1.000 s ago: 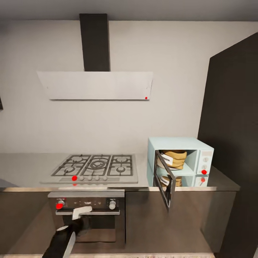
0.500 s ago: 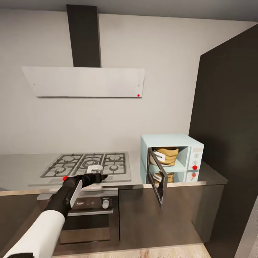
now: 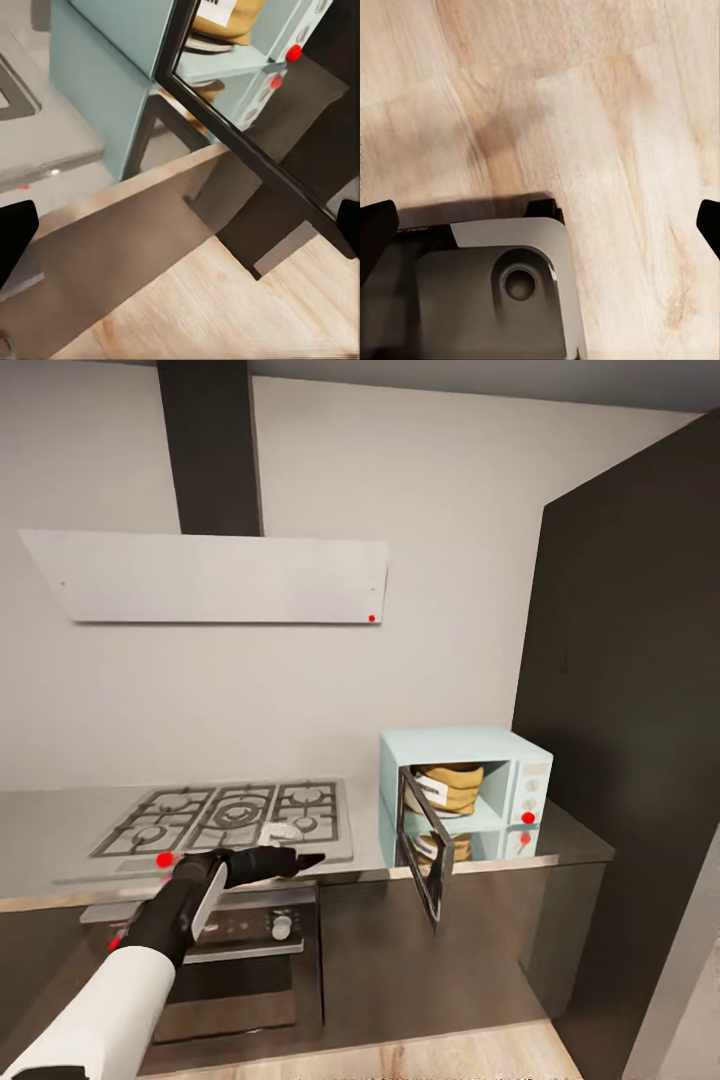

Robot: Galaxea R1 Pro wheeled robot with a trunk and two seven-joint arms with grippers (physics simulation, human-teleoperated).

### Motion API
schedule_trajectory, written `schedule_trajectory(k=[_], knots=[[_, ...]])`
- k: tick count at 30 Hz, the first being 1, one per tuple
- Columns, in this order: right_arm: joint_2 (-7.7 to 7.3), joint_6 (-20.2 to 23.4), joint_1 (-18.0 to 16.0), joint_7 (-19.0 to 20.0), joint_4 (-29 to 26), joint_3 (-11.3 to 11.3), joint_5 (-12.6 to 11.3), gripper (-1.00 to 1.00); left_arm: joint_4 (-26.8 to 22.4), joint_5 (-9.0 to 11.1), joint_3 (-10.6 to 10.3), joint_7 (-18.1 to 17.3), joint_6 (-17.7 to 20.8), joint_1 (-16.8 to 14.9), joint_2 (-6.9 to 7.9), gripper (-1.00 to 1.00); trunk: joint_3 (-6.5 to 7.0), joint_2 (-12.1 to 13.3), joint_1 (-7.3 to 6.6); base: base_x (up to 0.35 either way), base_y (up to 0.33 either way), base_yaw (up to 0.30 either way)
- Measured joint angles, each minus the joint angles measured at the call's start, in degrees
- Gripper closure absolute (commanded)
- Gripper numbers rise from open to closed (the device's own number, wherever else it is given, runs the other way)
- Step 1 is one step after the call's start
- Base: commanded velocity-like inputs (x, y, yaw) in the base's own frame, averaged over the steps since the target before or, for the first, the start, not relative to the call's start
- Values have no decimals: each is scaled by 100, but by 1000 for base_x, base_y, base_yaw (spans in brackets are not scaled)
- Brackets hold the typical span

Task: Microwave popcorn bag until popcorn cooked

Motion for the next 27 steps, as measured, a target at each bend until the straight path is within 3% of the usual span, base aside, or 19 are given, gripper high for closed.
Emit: schedule_trajectory(k=[17,27], knots=[[48,3,-1,-7,-1,3,-1,-100,8,1,-80,10,-21,1,-15,-100,-98,-1,-2,191,-125,-70],[97,-3,0,0,0,0,1,-100,11,0,-80,11,-97,-1,-122,-100,-98,1,0,185,-202,-82]])
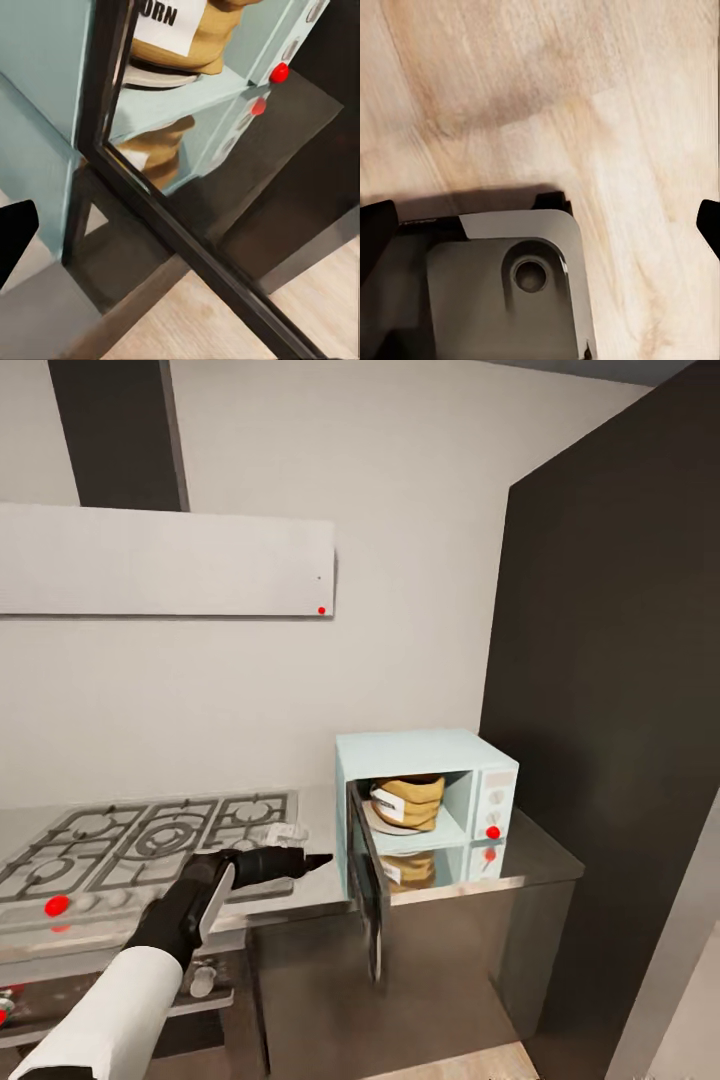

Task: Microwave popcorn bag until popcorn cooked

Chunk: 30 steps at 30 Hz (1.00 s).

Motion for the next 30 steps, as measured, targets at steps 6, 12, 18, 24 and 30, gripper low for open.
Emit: schedule_trajectory(k=[6,12,18,24,30], knots=[[83,-1,0,10,1,-1,1,-100,0,0,-5,-1,1,0,-6,-100,0,-1,1,11,-15,-280],[150,0,-1,10,0,0,0,-100,0,-15,-7,2,-13,0,-67,-100,0,-1,1,0,0,-286],[164,1,-1,10,0,0,0,-100,0,-14,-2,8,-9,0,-81,-100,0,-1,1,0,0,-286],[198,7,-1,2,0,0,2,-100,0,-10,6,20,-6,0,-105,-100,0,-1,1,0,0,-286],[208,4,0,2,0,0,79,-100,-9,-6,43,36,-240,0,-309,-100,-1,-1,1,0,0,-286]])
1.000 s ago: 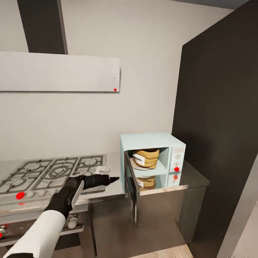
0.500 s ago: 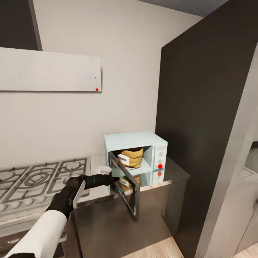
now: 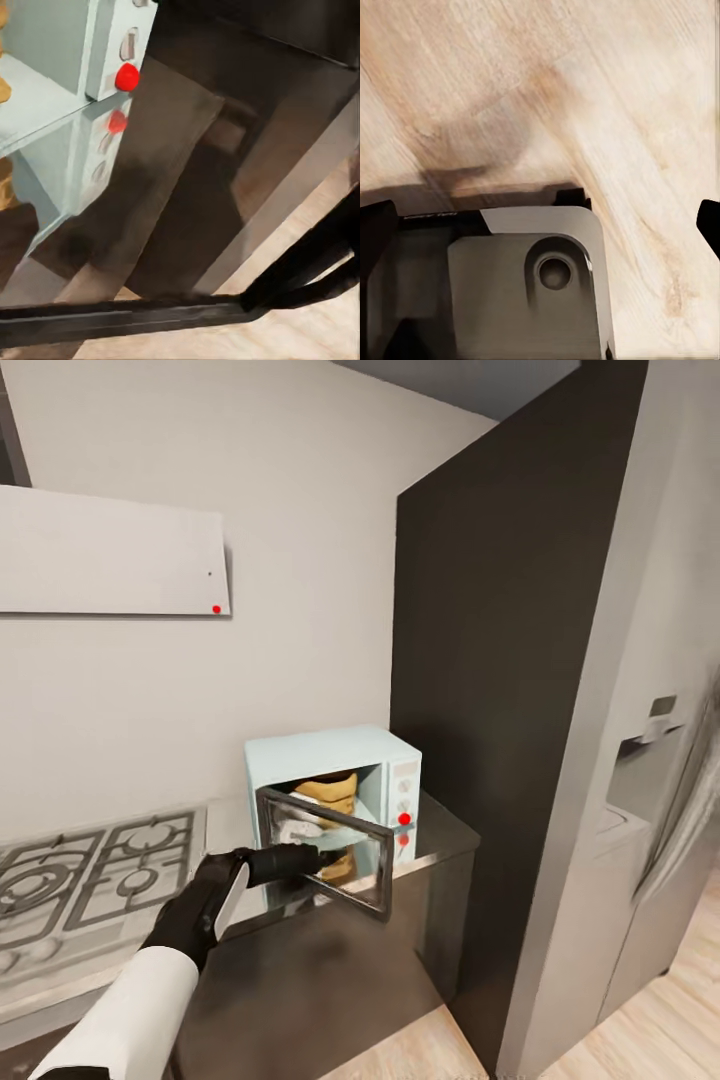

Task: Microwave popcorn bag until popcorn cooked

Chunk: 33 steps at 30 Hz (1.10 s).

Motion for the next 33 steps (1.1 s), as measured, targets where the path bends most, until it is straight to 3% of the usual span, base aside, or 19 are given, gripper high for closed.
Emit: schedule_trajectory(k=[9,20,33], knots=[[1,4,0,-9,0,-1,36,-100,9,5,28,6,-77,0,-26,-100,0,-1,-3,126,0,-240],[2,6,-1,-17,0,-8,30,-100,1,9,28,-1,-77,1,-26,-100,0,-1,-3,330,0,-10],[-2,6,-1,-41,-9,-8,27,-100,-1,12,28,-3,-84,1,-26,-100,0,0,0,109,0,0]])
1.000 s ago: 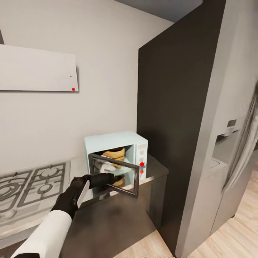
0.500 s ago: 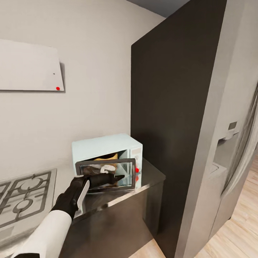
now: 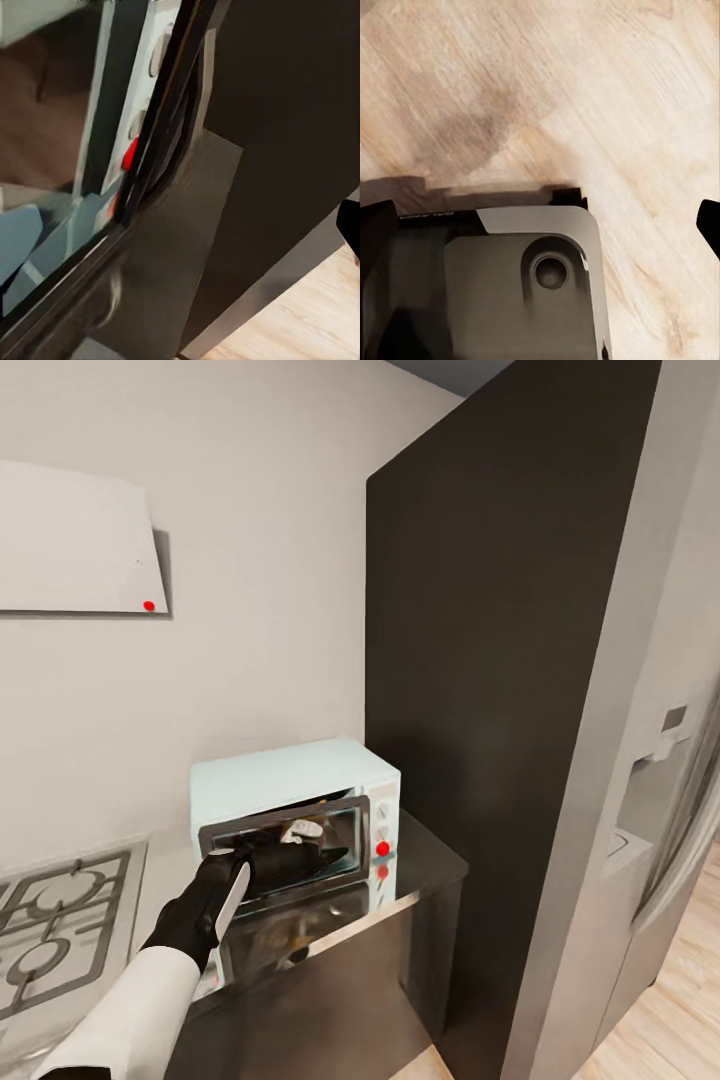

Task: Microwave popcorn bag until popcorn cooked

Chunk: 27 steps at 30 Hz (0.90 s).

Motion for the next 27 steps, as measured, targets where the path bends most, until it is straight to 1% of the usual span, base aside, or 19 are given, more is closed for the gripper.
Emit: schedule_trajectory(k=[3,6,14,17,23,24,25,27], knots=[[-5,-10,0,-3,0,0,7,-100,0,3,0,0,3,0,0,-100,0,1,0,37,0,0],[-5,-11,0,-4,0,0,8,-100,0,0,0,0,1,0,0,-100,0,-1,-2,213,0,0],[-5,-18,0,-4,0,0,9,-100,0,-1,0,0,-8,0,3,-100,0,0,-1,53,0,0],[-4,-18,0,-4,0,0,8,-100,15,-1,-3,1,-249,0,8,-100,0,1,0,57,0,0],[-3,-10,0,-4,0,0,9,-100,18,3,-1,0,-337,0,9,-100,0,0,0,48,0,0],[-2,-13,0,-4,0,0,9,-100,18,35,-12,-38,-298,1,7,-100,-1,-2,-2,159,0,0],[-2,-12,0,-4,0,1,9,-100,24,13,-17,-146,-285,2,8,-100,-1,-3,-2,81,0,0],[-5,-13,0,-4,0,1,9,-100,23,4,-15,-203,-291,2,8,-100,-1,-2,-1,25,0,0]])
